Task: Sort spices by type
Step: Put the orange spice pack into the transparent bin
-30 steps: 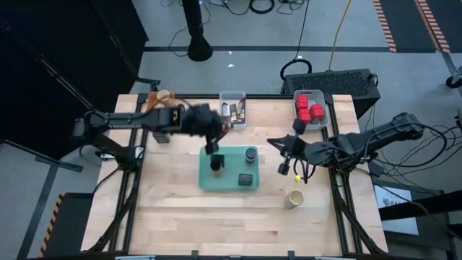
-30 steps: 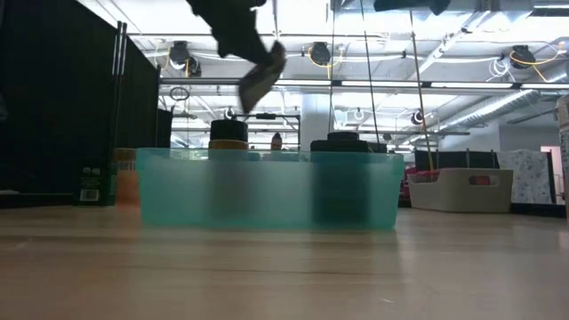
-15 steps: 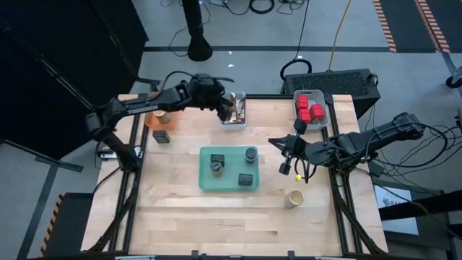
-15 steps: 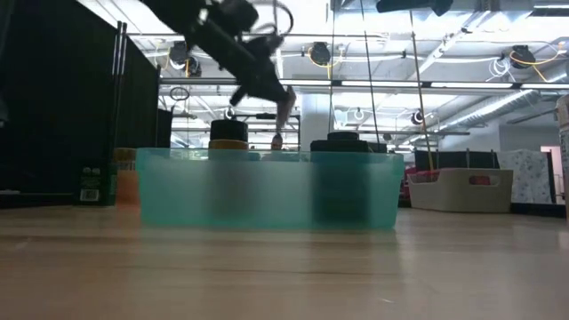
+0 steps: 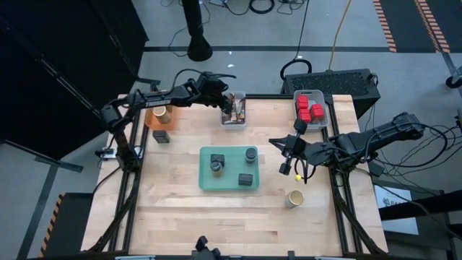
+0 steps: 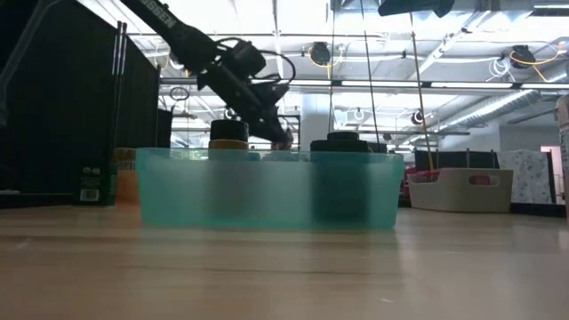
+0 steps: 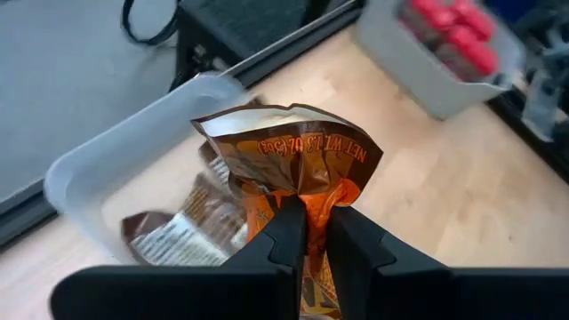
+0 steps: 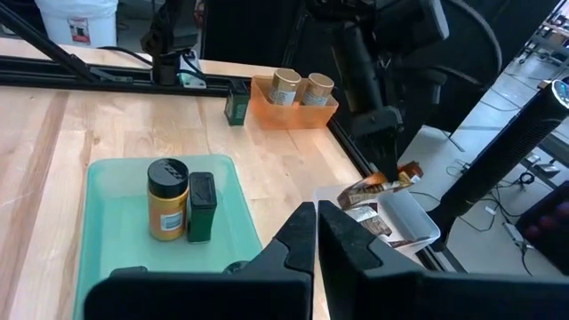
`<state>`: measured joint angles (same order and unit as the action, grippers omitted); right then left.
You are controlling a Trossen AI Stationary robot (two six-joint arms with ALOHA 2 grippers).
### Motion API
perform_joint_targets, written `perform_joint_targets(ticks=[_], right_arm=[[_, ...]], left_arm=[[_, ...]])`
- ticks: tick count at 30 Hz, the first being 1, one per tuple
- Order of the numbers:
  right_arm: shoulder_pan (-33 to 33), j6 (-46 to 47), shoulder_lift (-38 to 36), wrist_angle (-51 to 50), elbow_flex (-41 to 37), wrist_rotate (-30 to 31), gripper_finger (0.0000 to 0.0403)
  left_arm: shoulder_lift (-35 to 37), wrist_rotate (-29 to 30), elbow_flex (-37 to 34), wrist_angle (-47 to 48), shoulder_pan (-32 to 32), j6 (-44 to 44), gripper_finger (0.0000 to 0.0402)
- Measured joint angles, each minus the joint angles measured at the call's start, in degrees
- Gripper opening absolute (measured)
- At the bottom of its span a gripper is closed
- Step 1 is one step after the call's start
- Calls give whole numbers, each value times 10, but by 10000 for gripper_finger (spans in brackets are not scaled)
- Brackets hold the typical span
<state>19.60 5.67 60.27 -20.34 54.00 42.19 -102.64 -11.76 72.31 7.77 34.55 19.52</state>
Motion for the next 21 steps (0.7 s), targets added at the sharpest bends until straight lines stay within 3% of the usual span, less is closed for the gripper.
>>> perform_joint_targets(ticks=[7,11,21], right_arm=[[0,1,0,-1,0,0,0],[0,1,0,-2,0,0,0],[0,1,0,-2,0,0,0]], left_arm=[[-10,49,0,7,5,26,42],[-10,47,0,7,5,26,50],[-10,46,0,7,5,26,145]])
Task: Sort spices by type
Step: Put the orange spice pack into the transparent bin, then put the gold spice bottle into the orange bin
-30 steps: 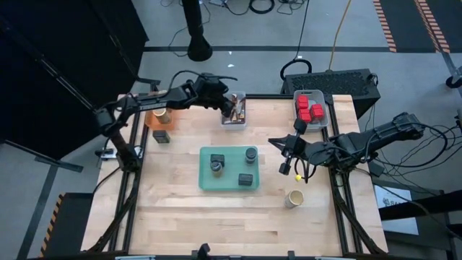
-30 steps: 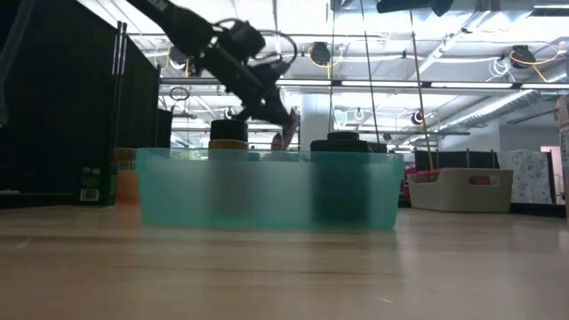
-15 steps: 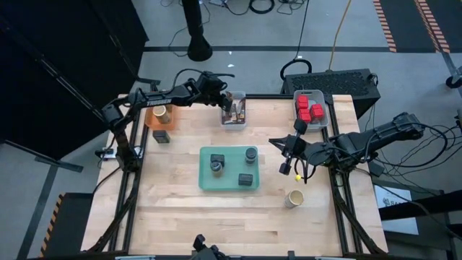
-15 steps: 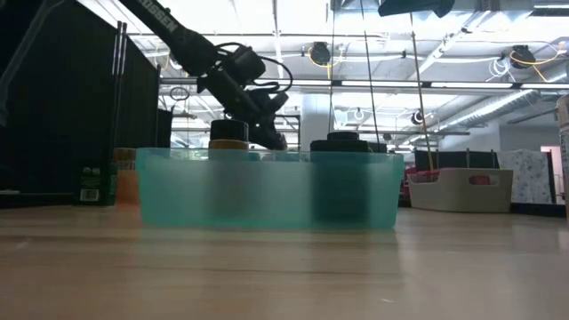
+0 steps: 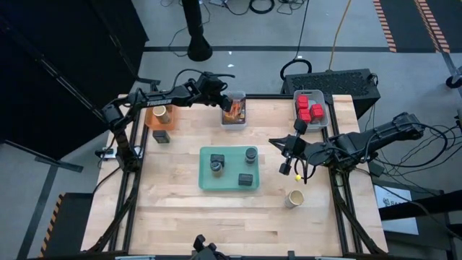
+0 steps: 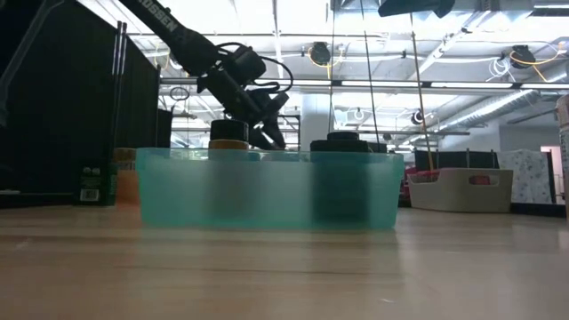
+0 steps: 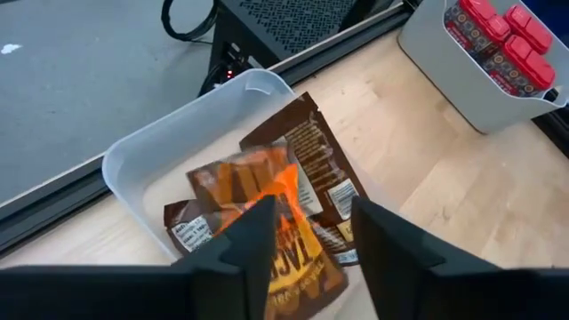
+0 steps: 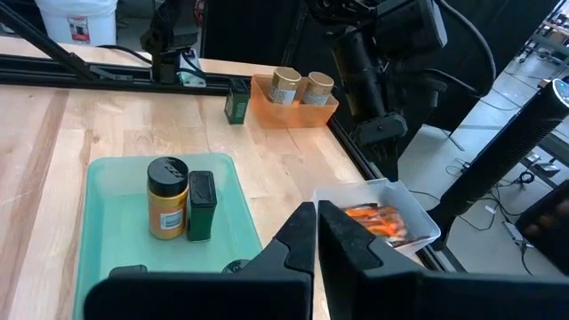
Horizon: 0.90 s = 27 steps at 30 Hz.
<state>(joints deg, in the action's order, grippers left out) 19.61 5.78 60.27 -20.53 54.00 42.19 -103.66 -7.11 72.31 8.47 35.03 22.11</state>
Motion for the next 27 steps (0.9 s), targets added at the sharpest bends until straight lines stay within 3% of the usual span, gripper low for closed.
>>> perform_joint_targets(ticks=[7,12,15,17,20,27], right_arm=[[0,6,0,-13,0,0,0],[-1,19,0,-13,0,0,0],[-2,29,0,-14,0,1,0],[-5,38,0,-18,0,0,0],[-7,58,0,-28,0,0,0],[-8,117,2,-58,0,-2,0]], left_arm=[[5,-4,0,-2,-2,-7,192],[44,-88,1,23,-9,-42,194],[84,-104,1,85,-38,-79,194],[118,-75,1,137,-70,-107,194],[171,16,1,224,-133,-136,194],[281,148,-1,351,-303,-121,194]])
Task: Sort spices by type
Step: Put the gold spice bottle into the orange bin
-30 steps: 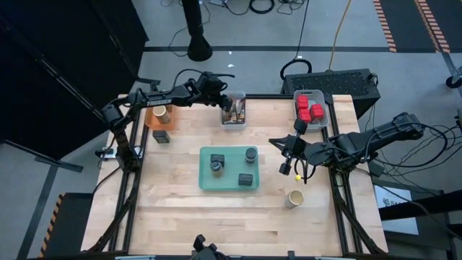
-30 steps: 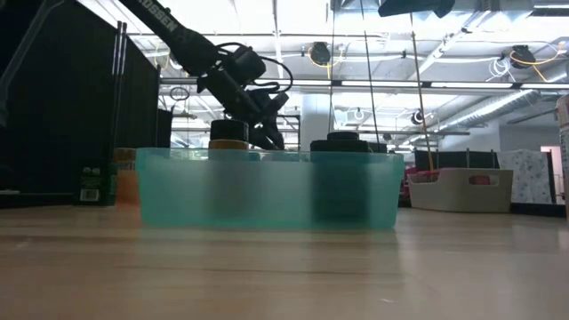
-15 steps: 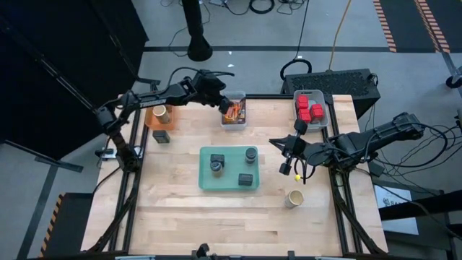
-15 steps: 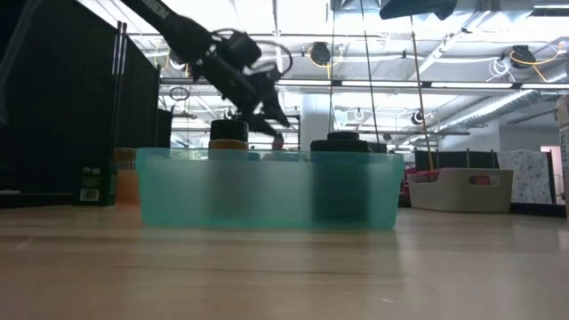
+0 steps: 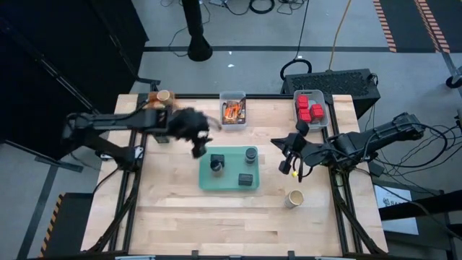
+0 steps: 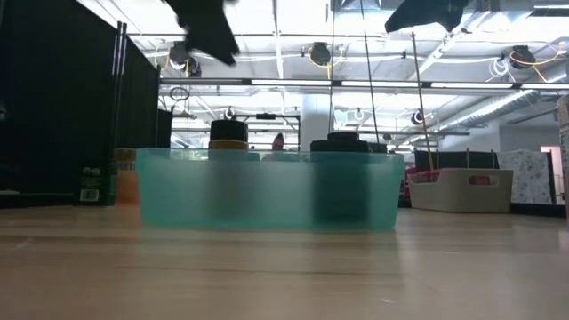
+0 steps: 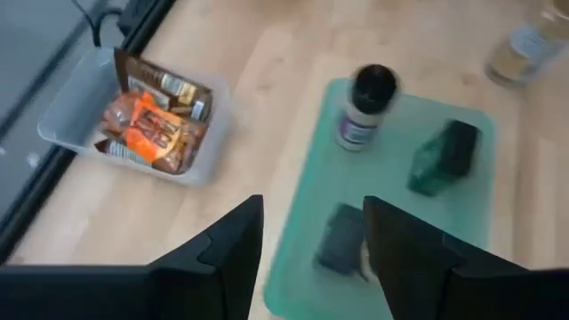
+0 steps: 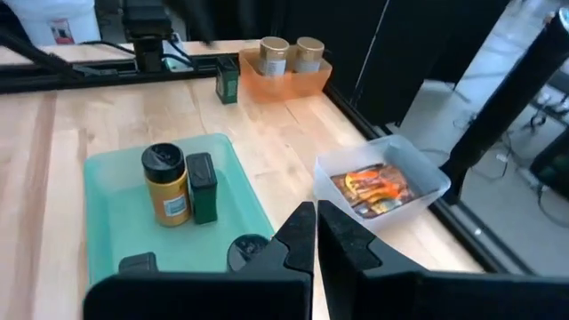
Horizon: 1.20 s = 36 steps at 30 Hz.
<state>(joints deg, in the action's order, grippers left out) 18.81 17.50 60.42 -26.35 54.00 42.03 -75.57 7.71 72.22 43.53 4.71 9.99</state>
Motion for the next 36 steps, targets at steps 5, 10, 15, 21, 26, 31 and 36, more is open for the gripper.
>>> perform_joint_targets(ticks=[5,10,15,21,26,31,36], right_arm=[[11,39,0,-5,0,0,0],[45,32,9,21,0,-1,0],[68,32,23,53,2,-4,0],[84,87,60,-42,75,-41,0],[91,151,115,-188,167,-84,0],[90,287,168,-374,240,-171,0],[90,397,194,-480,268,-311,0]], left_arm=[[57,92,-38,7,-128,48,194],[73,182,-75,3,-241,118,194],[69,256,-94,-17,-316,159,194],[71,349,-94,-23,-379,182,194],[72,384,-94,-23,-401,182,194],[72,386,-94,-22,-405,182,194],[72,393,-94,-21,-405,182,194]])
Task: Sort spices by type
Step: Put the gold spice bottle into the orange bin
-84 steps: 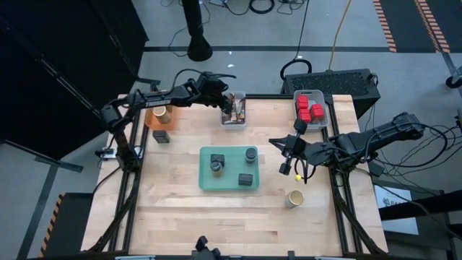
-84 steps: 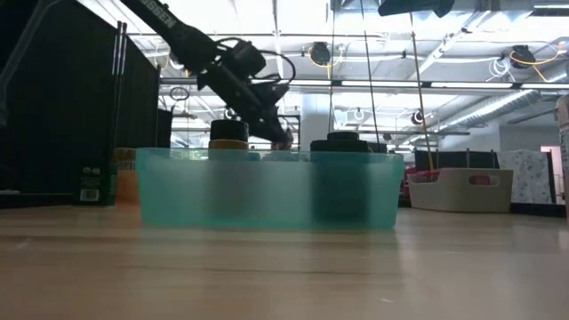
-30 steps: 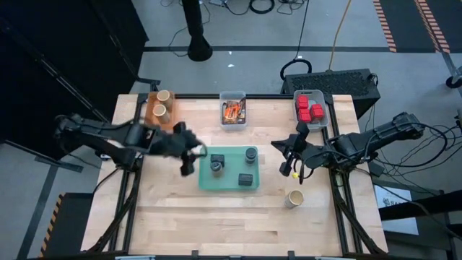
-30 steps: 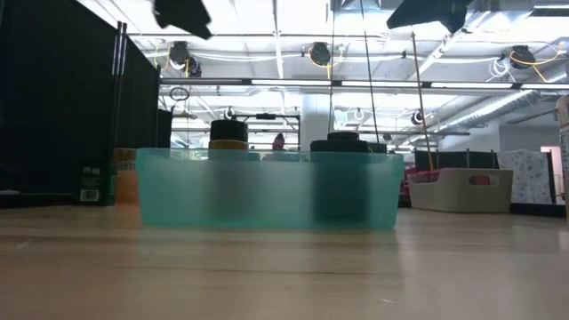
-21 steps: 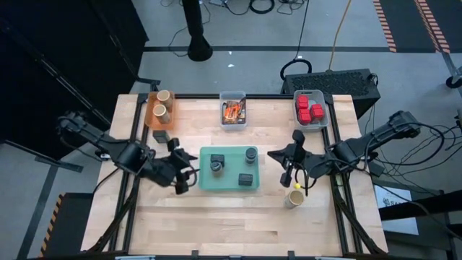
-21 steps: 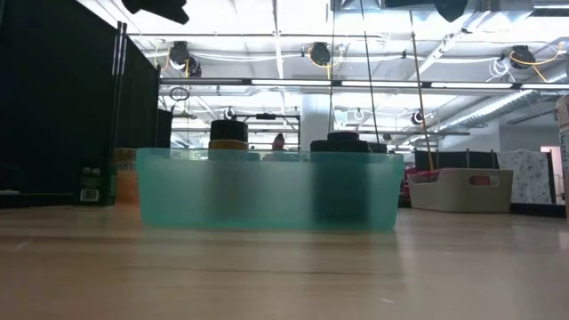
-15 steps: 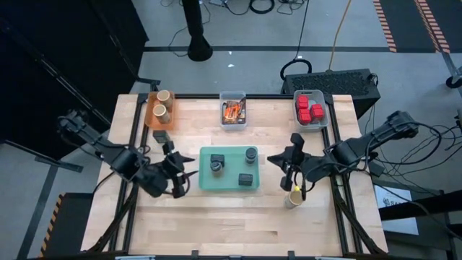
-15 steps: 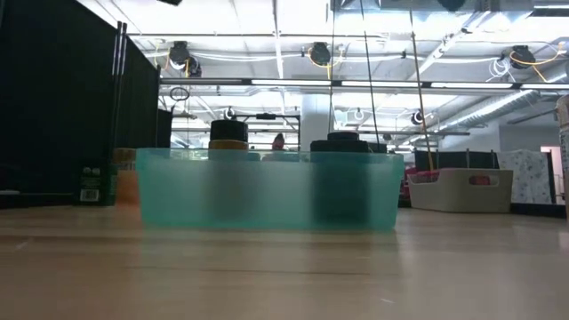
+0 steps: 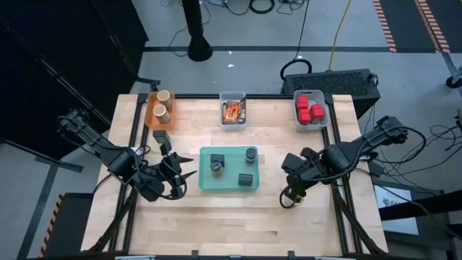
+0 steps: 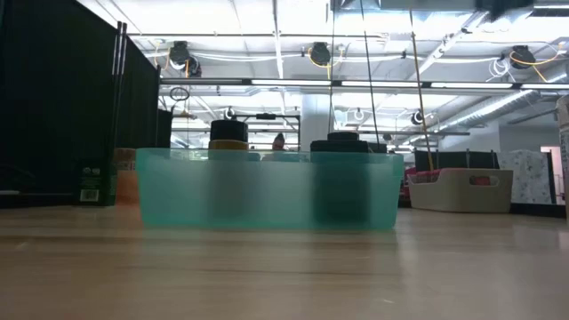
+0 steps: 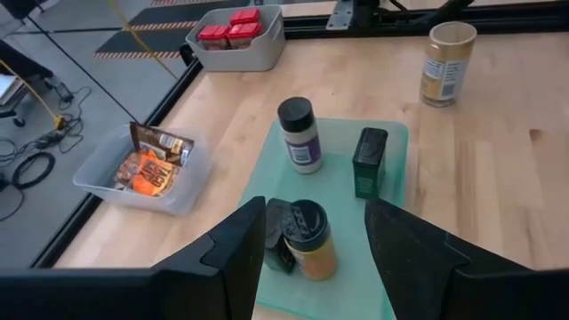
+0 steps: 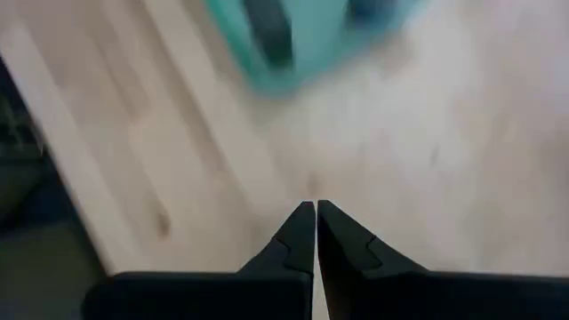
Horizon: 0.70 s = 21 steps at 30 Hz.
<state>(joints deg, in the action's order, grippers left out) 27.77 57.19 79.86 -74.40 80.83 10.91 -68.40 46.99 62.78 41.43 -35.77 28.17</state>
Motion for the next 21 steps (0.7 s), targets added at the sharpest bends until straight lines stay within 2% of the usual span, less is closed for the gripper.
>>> perform_joint_targets(ticks=[5,11,13,17,21], right_arm=[[13,11,3,-28,0,-100,0],[47,-117,4,-26,0,-108,1],[54,-130,7,-27,0,-94,7],[65,-108,21,-26,0,-77,43],[65,-65,44,-34,0,-80,110]], left_arm=[[0,10,0,0,0,0,194],[0,13,0,0,0,-14,194],[0,15,0,0,0,-17,194],[0,16,0,0,1,-18,194],[0,25,0,0,0,-21,194]])
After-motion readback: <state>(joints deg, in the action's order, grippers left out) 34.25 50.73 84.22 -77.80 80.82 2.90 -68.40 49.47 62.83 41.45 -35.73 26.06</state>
